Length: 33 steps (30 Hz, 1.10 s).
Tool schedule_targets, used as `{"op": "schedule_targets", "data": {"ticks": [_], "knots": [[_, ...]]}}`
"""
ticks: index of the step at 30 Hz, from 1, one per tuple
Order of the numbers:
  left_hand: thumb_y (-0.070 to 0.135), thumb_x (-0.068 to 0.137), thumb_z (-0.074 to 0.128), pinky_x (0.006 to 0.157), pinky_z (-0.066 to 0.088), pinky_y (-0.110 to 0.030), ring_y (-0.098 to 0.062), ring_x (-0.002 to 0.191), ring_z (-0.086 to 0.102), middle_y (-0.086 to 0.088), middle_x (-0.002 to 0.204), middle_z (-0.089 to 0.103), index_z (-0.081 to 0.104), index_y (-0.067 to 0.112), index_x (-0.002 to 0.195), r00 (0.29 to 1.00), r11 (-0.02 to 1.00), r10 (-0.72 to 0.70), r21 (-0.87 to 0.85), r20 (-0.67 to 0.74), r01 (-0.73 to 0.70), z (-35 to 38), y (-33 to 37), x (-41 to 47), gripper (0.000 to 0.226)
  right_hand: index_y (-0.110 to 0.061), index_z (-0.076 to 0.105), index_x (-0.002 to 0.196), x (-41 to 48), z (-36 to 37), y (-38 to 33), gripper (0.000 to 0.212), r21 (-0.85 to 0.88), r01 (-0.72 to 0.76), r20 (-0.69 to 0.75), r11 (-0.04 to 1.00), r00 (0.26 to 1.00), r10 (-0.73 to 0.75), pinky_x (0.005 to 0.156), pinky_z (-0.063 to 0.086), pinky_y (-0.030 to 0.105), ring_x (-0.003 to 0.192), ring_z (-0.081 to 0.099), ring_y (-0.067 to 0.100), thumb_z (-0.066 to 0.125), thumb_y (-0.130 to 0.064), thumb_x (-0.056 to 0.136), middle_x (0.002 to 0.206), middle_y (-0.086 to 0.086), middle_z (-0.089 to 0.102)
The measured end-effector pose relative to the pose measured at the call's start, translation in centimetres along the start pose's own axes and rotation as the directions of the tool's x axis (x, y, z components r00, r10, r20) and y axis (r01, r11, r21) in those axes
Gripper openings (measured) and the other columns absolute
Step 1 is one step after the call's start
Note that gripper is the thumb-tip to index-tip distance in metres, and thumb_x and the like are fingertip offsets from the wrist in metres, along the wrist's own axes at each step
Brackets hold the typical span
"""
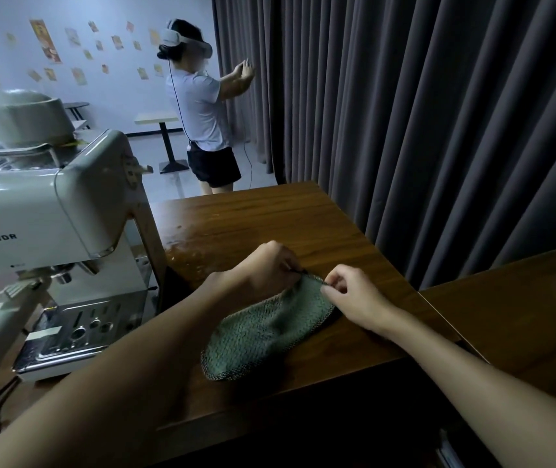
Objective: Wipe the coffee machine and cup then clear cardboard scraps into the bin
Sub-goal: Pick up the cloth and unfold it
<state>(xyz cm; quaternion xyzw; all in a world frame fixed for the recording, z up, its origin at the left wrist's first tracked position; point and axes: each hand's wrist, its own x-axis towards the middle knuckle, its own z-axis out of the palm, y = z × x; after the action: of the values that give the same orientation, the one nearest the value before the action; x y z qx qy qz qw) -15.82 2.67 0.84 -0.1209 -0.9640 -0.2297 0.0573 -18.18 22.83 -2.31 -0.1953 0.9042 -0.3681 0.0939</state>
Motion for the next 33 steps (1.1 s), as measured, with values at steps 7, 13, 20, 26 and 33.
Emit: {"op": "schedule_targets", "data": {"ticks": [7,13,20,26,33], "knots": [[0.010,0.087,0.075,0.081,0.061,-0.032,-0.011,0.085,0.071,0.000,0.092,0.074,0.074,0.011,0.090,0.975,0.965,-0.027,-0.259,-0.219,-0.031,-4.2,1.7,-0.1,0.004,-0.020,0.067,0.112,-0.2,-4.6,-2.2,0.021,0.156,0.261,-0.170,0.953,0.957,-0.234,0.085,0.046,0.014,0.099,0.061,0.002,0.066,-0.018,0.091,0.101,-0.013,0.066],[0.010,0.092,0.069,0.081,0.059,-0.043,-0.023,0.084,0.070,-0.008,0.088,0.073,0.071,0.013,0.087,0.951,0.938,0.013,-0.326,-0.308,-0.119,-7.3,3.3,-1.1,0.006,-0.025,0.069,0.097,-0.2,-7.4,-4.5,0.008,0.133,0.410,-0.304,0.902,0.883,-0.357,0.083,0.053,0.029,0.089,0.065,0.004,0.067,-0.022,0.091,0.091,-0.010,0.069],[0.008,0.090,0.073,0.086,0.060,-0.030,-0.010,0.093,0.072,0.000,0.099,0.072,0.070,0.010,0.110,0.887,0.862,-0.079,-0.478,-0.456,-0.169,-9.3,4.2,-2.2,0.020,-0.026,0.069,0.104,-0.9,-8.9,-7.0,0.019,0.199,0.491,-0.338,0.848,0.847,-0.411,0.083,0.053,0.020,0.093,0.068,0.007,0.067,-0.013,0.090,0.097,-0.007,0.072],[0.014,0.093,0.069,0.066,0.058,-0.027,-0.010,0.070,0.067,0.000,0.080,0.074,0.073,0.016,0.089,0.903,0.860,-0.088,-0.489,-0.421,-0.144,-11.1,4.9,-4.1,0.006,-0.014,0.070,0.104,-1.8,-9.4,-9.0,0.015,0.274,0.503,-0.327,0.820,0.850,-0.412,0.076,0.053,0.019,0.083,0.067,0.004,0.065,-0.008,0.091,0.095,0.002,0.072],[0.008,0.088,0.073,0.059,0.055,-0.028,-0.019,0.073,0.067,-0.005,0.079,0.074,0.062,0.004,0.100,0.897,0.814,-0.191,-0.575,-0.398,-0.082,-11.1,4.3,-5.3,0.017,-0.009,0.068,0.111,-1.6,-8.8,-10.2,0.022,0.215,0.479,-0.266,0.851,0.867,-0.421,0.090,0.052,0.023,0.099,0.066,0.013,0.065,-0.004,0.090,0.105,0.003,0.070]]}}
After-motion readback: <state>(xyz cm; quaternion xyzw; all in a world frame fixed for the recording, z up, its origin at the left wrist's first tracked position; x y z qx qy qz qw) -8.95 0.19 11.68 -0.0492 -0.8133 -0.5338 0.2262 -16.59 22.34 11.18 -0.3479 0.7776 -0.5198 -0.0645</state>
